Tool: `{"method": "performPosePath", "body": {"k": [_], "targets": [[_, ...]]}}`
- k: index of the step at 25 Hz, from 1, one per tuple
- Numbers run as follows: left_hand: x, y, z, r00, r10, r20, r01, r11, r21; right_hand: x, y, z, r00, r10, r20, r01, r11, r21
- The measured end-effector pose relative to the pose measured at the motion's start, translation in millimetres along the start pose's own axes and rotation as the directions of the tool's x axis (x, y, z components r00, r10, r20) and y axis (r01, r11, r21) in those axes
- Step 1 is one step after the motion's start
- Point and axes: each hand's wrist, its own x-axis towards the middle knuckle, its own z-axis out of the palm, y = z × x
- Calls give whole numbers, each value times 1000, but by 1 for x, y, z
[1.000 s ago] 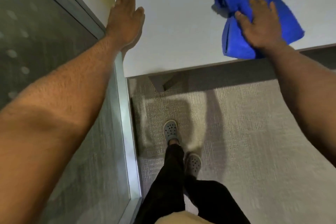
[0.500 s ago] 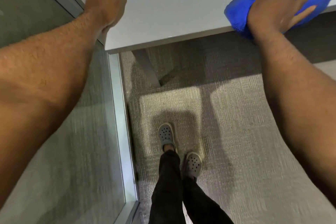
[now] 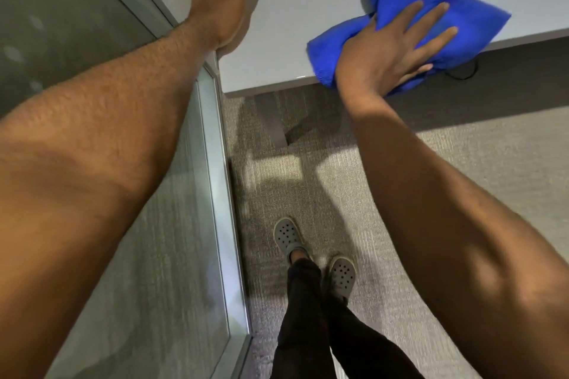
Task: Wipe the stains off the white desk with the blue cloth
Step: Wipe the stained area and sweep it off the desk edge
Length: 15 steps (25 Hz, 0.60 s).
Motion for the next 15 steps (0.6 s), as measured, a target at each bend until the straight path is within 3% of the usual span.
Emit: {"method": "performPosePath", "body": {"k": [2, 6, 10, 13, 15], "targets": [[-7, 5, 1, 999, -6, 43, 13, 986, -166, -19, -10, 5, 1000, 1, 19, -1, 1000, 21], [10, 6, -16, 991, -110, 79, 117, 989, -90, -60, -34, 16, 998, -17, 59, 13, 997, 74], [21, -3, -40, 946, -194, 261, 229, 967, -113, -120, -71, 29, 991, -22, 132, 17, 999, 41], [28, -2, -48, 933, -182, 311, 165, 983, 80, -153, -82, 33, 955, -223, 198, 231, 973, -20], [30, 0, -51, 930, -174, 325, 164, 985, 59, -157, -73, 30, 851, -461, 253, 489, 870, -60]]}}
